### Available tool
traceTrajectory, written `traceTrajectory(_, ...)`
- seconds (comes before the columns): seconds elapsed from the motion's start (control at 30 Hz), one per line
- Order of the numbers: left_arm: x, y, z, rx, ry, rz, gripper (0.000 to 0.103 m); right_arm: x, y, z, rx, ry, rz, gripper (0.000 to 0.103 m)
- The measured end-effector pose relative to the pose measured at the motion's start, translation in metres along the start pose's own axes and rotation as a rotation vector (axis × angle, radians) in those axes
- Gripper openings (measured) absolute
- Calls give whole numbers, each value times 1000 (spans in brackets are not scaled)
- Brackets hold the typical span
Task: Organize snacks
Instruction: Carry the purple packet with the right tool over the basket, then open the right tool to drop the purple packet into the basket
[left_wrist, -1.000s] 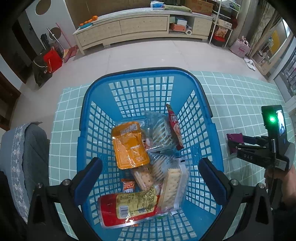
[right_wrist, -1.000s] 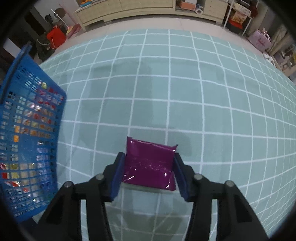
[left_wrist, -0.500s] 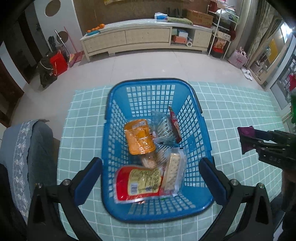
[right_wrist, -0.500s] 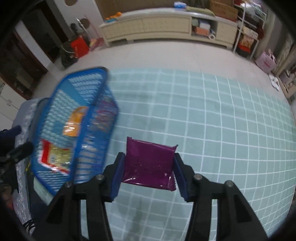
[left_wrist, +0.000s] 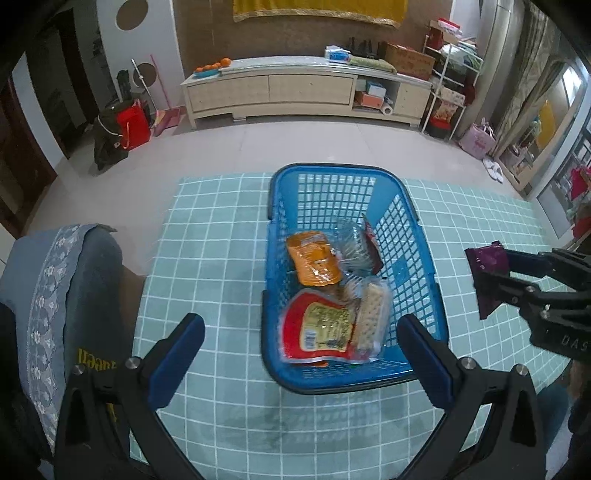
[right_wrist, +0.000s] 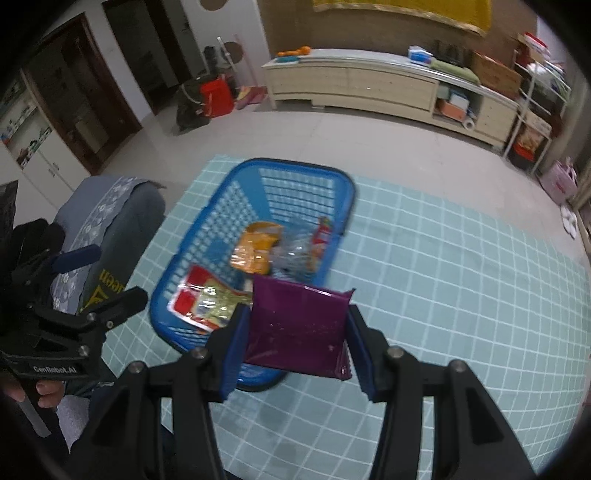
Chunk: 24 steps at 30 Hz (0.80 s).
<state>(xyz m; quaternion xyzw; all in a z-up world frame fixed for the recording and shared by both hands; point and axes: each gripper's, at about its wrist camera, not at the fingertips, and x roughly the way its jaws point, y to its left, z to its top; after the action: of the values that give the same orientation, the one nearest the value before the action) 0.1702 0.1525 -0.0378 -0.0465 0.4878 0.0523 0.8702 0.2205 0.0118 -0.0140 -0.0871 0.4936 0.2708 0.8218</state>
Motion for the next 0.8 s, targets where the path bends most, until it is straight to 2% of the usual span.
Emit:
traceTrajectory(0.27,18,32,-11,-53,16,-17,103,35,34,6,-38,64,7,56)
traceTrajectory(0.63,36,54,-17,-99,27,-40,103,67,48,8,-45,132,-16,56)
traceTrajectory(0.73,37,55,-18,-94,25,-38,103,71,47,8,-46,137,-19,67)
traceTrajectory(0.77,37,54,-19,-91,25,-35,103,72,46,8,-43,138,-23,77)
traceTrajectory(0.8,37,55,-19,-90,25,-33,103,71,46,7,-42,135,-23,80)
